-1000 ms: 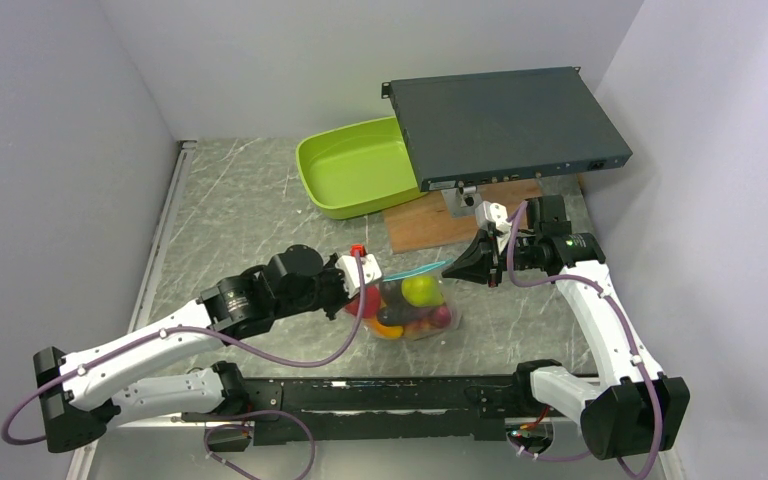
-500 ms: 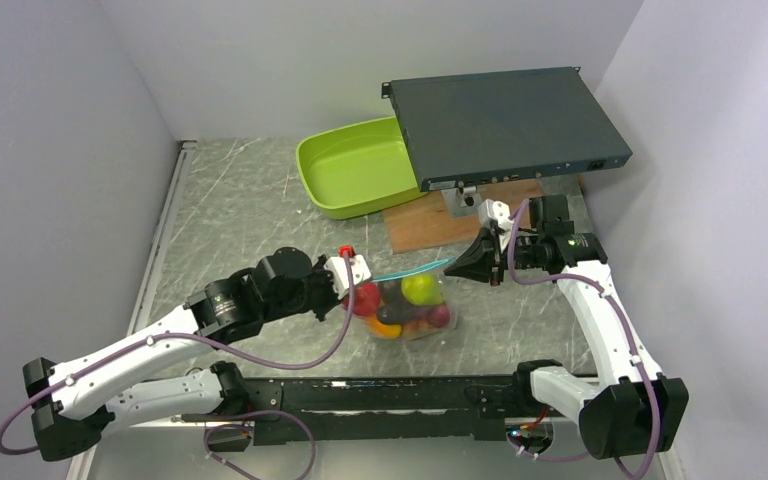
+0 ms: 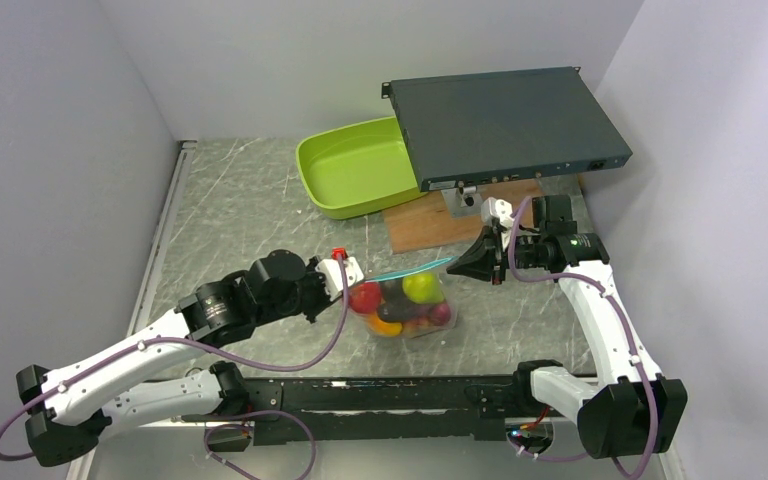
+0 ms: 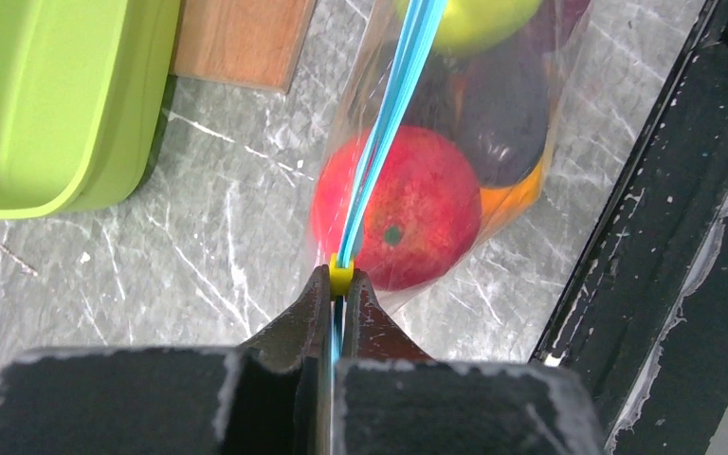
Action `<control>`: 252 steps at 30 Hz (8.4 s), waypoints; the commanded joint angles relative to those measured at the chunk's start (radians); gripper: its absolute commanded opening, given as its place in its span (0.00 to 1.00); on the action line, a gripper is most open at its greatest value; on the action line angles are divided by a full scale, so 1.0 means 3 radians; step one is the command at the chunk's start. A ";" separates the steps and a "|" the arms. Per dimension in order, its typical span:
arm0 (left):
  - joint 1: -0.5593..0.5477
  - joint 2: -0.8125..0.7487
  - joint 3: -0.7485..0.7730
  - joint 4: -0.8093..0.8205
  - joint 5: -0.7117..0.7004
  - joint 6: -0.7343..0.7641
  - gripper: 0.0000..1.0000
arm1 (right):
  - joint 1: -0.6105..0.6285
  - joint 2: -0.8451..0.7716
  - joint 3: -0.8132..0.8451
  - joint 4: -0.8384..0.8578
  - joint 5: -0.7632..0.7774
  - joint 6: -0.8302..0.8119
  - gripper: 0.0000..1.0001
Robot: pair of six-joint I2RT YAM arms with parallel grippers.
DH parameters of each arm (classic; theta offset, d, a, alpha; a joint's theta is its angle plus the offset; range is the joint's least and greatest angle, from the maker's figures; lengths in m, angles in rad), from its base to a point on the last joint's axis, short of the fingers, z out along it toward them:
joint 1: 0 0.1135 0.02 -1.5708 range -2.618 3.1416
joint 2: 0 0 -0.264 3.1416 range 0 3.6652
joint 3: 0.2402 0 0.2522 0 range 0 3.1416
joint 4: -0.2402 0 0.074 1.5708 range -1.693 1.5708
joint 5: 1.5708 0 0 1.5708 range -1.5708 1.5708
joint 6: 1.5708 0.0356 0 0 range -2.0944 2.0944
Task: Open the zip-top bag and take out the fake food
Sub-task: Unzip the zipper food storage bag at the center of the board, then open the zipper of the food storage bag at the center of the board, then adjust the zipper food storage bag at the center of the board.
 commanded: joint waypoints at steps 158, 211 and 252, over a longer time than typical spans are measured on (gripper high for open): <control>0.2700 -0.0375 -0.1562 0.1816 0.1998 -0.2895 0.00 | 0.2580 0.2706 0.1502 0.2593 0.2282 0.3650 0.22; 0.2694 -0.0403 -0.0715 0.0651 0.2814 -0.1625 0.00 | 0.2899 0.2644 0.2553 0.0850 0.2473 0.1014 0.57; 0.2668 -0.0687 -0.0523 0.1365 0.3183 -0.2317 0.81 | 0.0817 0.0012 0.1038 0.0313 0.3452 0.2783 0.00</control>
